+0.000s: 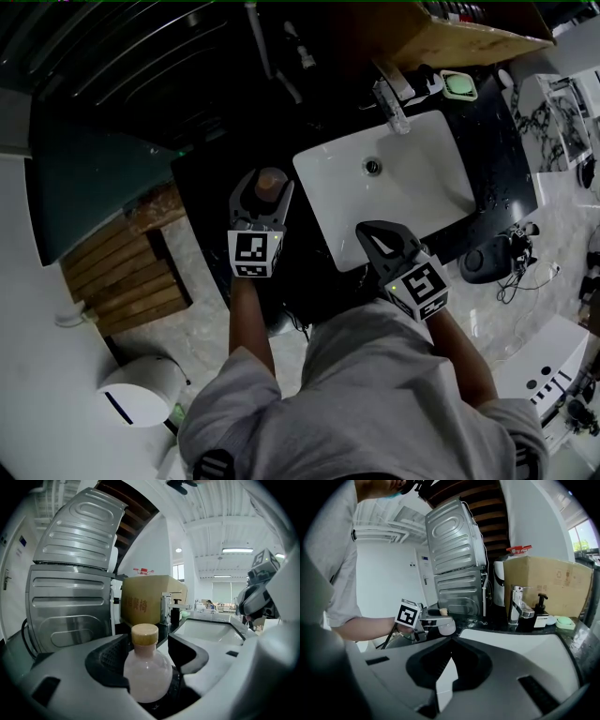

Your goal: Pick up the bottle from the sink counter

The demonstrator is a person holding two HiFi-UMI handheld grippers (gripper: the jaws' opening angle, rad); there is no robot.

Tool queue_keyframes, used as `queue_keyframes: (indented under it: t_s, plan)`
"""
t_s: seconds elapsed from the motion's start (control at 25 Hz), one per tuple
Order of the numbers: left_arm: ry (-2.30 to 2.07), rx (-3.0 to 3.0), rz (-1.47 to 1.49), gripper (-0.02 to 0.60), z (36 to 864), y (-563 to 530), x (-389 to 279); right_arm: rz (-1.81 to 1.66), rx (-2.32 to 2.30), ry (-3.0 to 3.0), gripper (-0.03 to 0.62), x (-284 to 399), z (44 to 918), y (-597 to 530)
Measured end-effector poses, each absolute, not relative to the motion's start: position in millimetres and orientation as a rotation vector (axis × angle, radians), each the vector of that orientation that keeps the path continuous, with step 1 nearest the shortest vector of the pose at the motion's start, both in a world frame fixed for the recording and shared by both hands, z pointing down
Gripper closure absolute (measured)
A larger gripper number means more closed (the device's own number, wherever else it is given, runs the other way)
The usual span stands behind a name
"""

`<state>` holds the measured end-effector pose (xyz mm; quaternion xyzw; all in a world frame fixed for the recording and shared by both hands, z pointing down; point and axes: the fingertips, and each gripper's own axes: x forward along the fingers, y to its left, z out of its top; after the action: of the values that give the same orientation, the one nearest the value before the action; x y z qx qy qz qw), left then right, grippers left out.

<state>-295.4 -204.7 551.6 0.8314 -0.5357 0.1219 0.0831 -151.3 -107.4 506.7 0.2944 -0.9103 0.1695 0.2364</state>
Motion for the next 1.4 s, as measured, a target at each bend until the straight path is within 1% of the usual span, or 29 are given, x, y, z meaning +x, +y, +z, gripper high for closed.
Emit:
queue_keyframes:
  t_s: [0.36,0.88,1.0,1.12,1.28,1.4]
  plan:
    - [-1.612,2.465,0.404,0.331,555.4,-212.9,-295.8,0.497,0.839,-2.489,0.586,-143.6,509.8,-106.3]
    - [-1.651,2.422,0.467,0.331,556.2,-223.7,-298.7,0.473,0.814,-2.502,0.586,-151.9,504.4,-112.4]
    - [-1.68,2.407,0.426,0.335,550.0,-222.5,-302.3,0.482,0.806,-2.501,0.586,-153.2,506.6,-110.5]
    - [-1.696,2.4,0.381,0.388,544.7,-221.5,-304.9,0.485,0.804,-2.503,0.586,-154.4,507.4,-110.9]
    - [-1.69,2.41,0.4,0.402,544.9,-220.7,-303.2,0.486,0.804,-2.507,0.586,-156.6,507.2,-111.5]
    - [-1.688,2.435,0.452,0.433,544.2,-219.6,-300.6,0.482,0.798,-2.508,0.586,-158.4,507.2,-111.4]
